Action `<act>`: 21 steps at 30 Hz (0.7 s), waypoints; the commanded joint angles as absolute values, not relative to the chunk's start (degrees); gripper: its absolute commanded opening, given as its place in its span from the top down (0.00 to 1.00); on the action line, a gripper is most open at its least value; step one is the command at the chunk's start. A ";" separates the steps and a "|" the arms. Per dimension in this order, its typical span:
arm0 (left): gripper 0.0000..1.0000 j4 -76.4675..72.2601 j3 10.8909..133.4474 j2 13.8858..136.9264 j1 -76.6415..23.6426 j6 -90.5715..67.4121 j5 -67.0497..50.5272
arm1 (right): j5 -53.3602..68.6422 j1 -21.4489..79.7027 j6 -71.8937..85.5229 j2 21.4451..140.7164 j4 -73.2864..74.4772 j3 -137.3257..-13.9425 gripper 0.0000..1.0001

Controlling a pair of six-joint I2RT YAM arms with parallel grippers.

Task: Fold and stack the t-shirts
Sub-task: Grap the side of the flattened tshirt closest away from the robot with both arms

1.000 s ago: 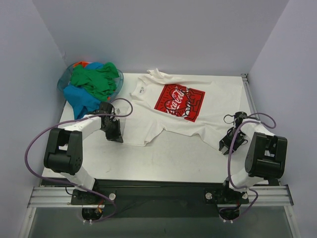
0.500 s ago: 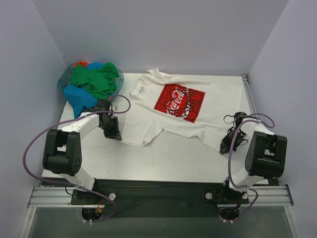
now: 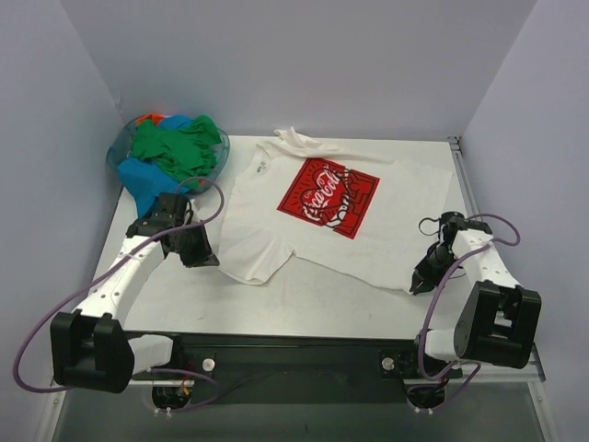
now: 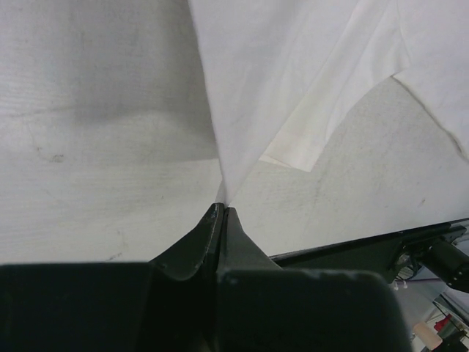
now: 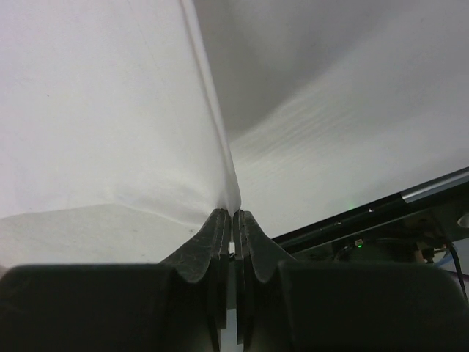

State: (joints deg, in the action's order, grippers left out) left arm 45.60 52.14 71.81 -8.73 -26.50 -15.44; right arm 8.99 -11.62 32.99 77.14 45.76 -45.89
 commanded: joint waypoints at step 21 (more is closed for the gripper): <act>1.00 65.39 57.38 53.61 -8.26 -32.52 -16.87 | 5.71 -5.27 32.26 65.92 63.54 -45.44 1.00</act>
